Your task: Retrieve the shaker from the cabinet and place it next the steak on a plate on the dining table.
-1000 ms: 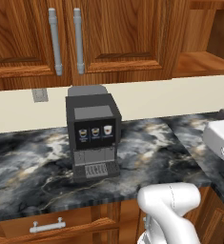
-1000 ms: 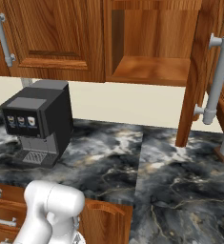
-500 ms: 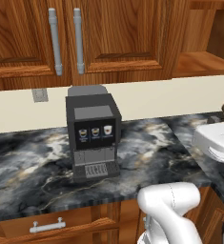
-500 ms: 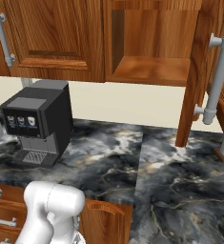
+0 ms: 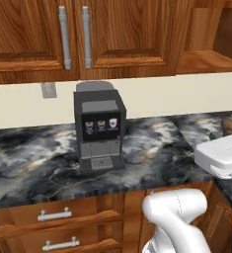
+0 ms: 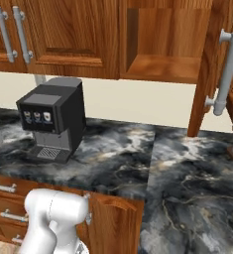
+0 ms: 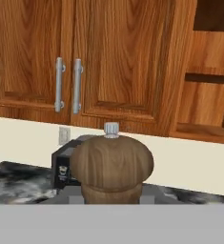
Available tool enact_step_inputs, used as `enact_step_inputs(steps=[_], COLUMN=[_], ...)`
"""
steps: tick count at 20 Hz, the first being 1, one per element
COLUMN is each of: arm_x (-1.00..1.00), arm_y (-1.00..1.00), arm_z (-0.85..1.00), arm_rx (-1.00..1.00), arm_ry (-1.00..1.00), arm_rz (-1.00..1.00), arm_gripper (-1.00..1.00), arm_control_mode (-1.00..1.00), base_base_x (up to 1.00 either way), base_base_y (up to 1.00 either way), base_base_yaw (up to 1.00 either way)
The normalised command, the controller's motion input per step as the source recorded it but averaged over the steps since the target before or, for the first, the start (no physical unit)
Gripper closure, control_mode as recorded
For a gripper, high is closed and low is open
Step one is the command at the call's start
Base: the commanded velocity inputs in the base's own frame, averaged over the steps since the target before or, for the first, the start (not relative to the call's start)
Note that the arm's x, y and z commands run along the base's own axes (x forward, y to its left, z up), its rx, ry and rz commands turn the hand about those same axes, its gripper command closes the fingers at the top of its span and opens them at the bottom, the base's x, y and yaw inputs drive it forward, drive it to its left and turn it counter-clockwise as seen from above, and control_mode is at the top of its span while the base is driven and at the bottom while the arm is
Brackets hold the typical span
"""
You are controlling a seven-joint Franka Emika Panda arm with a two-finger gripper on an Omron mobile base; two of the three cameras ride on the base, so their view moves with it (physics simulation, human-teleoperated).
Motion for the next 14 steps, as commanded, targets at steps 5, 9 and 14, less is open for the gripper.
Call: enact_step_inputs(steps=[5,9,14], arm_x=[0.0,0.0,0.0], arm_y=[0.0,0.0,0.0], arm_z=[0.0,0.0,0.0], arm_rx=[0.0,0.0,0.0], arm_ry=[0.0,0.0,0.0], arm_rz=[0.0,0.0,0.0], arm_gripper=[1.0,1.0,1.0], arm_control_mode=[1.0,1.0,1.0], base_base_x=[-1.0,-0.42,0.0], base_base_y=[0.29,0.33,0.0], base_base_yaw=[0.35,0.83,1.0])
